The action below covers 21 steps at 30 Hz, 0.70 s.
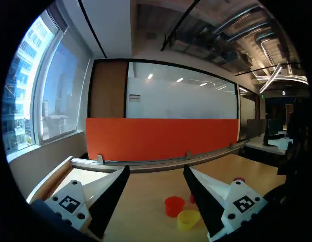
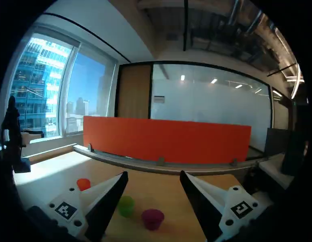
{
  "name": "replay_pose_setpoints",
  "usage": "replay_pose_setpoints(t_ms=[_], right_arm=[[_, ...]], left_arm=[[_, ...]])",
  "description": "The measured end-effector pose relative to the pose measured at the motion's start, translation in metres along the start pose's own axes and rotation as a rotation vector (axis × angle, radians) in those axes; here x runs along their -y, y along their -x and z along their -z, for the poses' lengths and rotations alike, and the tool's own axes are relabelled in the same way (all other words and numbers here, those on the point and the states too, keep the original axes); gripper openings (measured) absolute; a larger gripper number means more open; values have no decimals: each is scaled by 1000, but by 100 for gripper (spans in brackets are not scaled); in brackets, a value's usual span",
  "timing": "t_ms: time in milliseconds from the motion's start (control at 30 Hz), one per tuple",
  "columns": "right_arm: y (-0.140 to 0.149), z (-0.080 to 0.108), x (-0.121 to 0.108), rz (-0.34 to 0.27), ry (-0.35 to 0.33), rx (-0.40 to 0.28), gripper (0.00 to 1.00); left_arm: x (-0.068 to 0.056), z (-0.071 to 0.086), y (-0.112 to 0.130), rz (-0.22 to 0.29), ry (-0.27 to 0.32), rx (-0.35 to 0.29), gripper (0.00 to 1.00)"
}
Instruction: Pour water
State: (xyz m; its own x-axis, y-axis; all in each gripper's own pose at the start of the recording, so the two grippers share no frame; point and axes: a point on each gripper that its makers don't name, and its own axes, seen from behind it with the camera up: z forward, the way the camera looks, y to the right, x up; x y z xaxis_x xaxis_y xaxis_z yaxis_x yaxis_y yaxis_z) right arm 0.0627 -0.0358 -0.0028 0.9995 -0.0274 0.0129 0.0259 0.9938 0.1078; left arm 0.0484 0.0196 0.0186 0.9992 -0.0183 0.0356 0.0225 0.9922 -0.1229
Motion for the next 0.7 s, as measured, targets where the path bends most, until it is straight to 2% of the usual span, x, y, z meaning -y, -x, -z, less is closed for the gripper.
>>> replay_pose_setpoints(t_ms=[167,500,700], right_arm=[[-2,0,10,-10,-52,-3,100],[-19,9,50,-53,-260,-32,100],[-21,14,68,-42,-347,-31,100]], left_arm=[[-9,-1,-5,-5,61,5,99],[-40,3,-13,-27,223,14,99],[-56,6,-16,-41,302,9,99]])
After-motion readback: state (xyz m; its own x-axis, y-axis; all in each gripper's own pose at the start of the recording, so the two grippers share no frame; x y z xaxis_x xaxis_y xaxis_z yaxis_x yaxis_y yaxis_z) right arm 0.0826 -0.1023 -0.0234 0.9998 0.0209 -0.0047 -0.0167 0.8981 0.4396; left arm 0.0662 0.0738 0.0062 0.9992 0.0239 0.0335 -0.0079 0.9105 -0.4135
